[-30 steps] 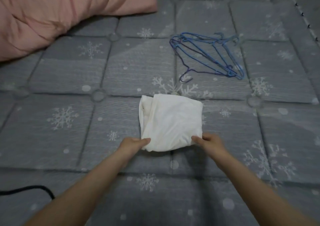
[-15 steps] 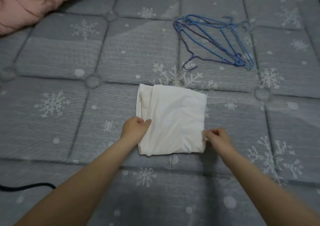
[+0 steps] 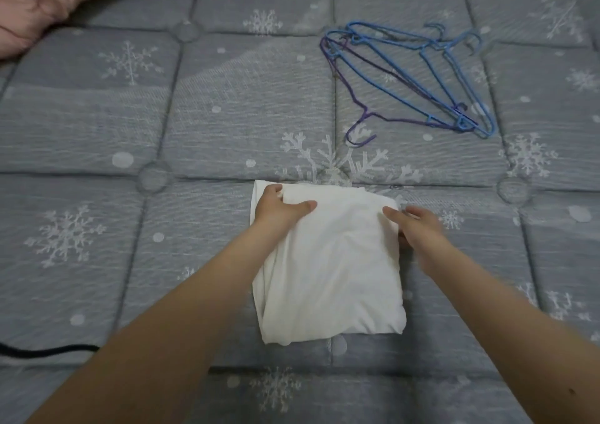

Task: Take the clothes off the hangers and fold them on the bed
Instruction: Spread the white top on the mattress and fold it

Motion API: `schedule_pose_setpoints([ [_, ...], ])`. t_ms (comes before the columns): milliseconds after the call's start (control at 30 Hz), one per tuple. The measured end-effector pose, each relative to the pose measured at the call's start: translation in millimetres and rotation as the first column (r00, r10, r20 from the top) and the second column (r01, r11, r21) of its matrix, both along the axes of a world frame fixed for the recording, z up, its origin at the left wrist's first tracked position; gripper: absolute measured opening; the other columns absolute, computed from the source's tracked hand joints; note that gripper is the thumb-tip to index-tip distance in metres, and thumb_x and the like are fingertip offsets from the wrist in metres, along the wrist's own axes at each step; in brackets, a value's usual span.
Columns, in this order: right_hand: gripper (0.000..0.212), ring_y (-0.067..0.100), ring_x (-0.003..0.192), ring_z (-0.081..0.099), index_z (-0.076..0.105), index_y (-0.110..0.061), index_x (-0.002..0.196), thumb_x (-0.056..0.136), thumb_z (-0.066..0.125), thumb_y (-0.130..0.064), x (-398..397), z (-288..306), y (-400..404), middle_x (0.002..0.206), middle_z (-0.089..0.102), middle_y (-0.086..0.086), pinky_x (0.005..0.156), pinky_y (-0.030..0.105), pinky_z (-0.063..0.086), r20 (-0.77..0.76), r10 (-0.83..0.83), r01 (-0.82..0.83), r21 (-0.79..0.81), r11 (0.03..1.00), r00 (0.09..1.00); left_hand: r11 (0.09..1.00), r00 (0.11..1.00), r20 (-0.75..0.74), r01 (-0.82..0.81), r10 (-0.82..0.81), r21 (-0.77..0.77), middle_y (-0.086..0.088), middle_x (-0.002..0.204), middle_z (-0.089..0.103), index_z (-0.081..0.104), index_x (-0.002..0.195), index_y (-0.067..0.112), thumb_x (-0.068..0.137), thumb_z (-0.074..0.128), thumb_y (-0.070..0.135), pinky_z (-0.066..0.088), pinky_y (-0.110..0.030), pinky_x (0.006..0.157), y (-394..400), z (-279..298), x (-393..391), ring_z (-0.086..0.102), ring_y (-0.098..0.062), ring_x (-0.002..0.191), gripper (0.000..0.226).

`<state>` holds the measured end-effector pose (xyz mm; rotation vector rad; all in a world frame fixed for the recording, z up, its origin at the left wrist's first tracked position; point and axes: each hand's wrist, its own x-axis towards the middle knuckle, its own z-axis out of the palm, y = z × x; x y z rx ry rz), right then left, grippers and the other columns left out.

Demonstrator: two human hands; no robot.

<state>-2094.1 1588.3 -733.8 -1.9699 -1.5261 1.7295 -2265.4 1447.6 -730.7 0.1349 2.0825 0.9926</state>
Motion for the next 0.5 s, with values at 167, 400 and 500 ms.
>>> schedule_pose_setpoints([
  [167,0.02,0.027,0.087,0.062,0.065,-0.008,0.09,0.075,0.075,-0.017,-1.8,1.6,5.9,0.099,0.068,0.014,0.089,0.045,0.05,-0.097,-0.013,0.0,-0.132,0.991,0.995,0.995,0.996,0.021,0.082,-0.083,0.054,0.008,0.069,0.058,0.061,0.074,0.016,0.076,0.077,0.021,0.039,-0.01,0.046,-4.3,-3.1,-9.9,0.056,-0.008,0.066,0.017],
  [400,0.077,0.035,0.112,0.059,0.053,0.005,0.125,0.052,0.074,-0.009,2.4,17.2,7.9,0.121,0.062,0.021,0.085,0.037,0.055,-0.507,-0.107,-0.12,-0.395,0.911,0.855,0.959,0.976,-0.218,0.083,-0.023,0.269,0.007,0.098,0.061,0.072,0.091,0.011,0.07,0.081,0.009,0.043,-0.008,0.074,-26.8,4.5,-11.3,0.059,-0.004,0.086,0.023],
  [500,0.096,0.032,0.097,0.067,0.059,0.002,0.111,0.021,0.086,-0.017,-3.5,23.8,4.2,0.106,0.068,0.019,0.076,0.036,0.058,-0.548,-0.114,-0.171,-0.442,0.88,0.829,0.941,0.983,-0.179,0.107,-0.051,0.32,0.012,0.108,0.059,0.065,0.107,0.018,0.065,0.084,0.008,0.043,-0.011,0.083,-33.4,11.8,-10.8,0.057,-0.006,0.099,0.047],
])
